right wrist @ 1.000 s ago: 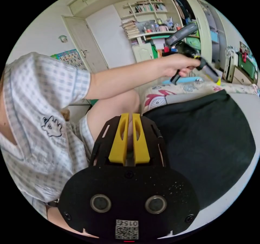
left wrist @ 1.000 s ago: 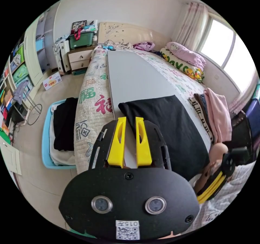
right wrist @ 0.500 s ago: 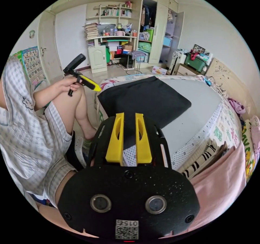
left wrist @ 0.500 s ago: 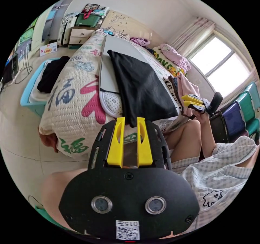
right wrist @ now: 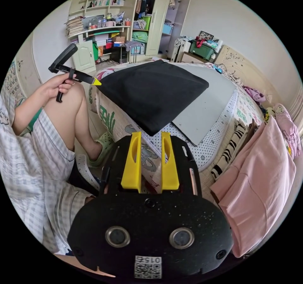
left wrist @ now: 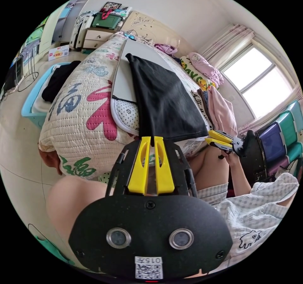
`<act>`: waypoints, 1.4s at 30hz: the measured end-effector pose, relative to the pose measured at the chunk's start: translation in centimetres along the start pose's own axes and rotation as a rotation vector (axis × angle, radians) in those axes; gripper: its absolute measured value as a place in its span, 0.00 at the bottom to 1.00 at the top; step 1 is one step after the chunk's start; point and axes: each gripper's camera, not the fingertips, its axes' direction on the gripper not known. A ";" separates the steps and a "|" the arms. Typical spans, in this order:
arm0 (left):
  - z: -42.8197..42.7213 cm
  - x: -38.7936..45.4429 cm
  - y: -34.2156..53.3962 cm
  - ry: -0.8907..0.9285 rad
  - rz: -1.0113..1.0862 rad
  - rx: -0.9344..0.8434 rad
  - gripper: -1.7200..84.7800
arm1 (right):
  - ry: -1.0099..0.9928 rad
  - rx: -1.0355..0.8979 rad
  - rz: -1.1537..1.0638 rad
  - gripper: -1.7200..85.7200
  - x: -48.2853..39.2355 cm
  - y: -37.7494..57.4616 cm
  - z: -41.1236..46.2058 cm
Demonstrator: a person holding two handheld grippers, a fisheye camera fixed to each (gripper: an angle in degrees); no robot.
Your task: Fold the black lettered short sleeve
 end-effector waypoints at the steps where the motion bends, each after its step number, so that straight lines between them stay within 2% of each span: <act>1: -0.4 0.2 0.1 -0.008 0.004 0.014 0.03 | 0.010 -0.001 0.012 0.11 0.0 -0.3 0.2; 6: -1.4 0.6 0.5 -0.009 0.000 0.062 0.02 | 0.039 -0.013 0.006 0.03 -0.2 -1.0 1.1; 9: -1.2 0.7 0.5 -0.017 0.001 0.062 0.02 | 0.066 -0.049 0.007 0.01 -0.5 -1.2 1.7; 17: 2.3 1.1 -0.5 -0.132 0.001 -0.027 0.02 | 0.078 -0.151 0.016 0.01 -0.2 -2.4 5.4; 23: 4.7 2.4 -0.9 -0.202 0.022 -0.072 0.03 | 0.060 -0.157 0.049 0.01 0.6 -3.2 6.4; 29: 6.2 3.1 -1.1 -0.213 0.009 -0.082 0.03 | 0.072 -0.147 0.089 0.02 0.6 -3.7 6.6; 33: 6.8 3.5 -1.1 -0.218 0.010 -0.083 0.04 | 0.149 -0.127 0.059 0.02 -0.6 -3.9 6.6; 36: 6.5 3.2 -0.9 -0.191 -0.021 -0.073 0.08 | 0.186 -0.113 0.051 0.03 -0.9 -4.1 6.1; 40: 3.1 2.9 0.0 -0.165 -0.083 0.046 0.09 | 0.064 -0.104 0.145 0.07 2.3 -4.6 3.7; 42: 1.0 2.9 -0.1 -0.135 -0.079 0.126 0.09 | -0.068 -0.015 0.255 0.10 6.0 -4.7 0.9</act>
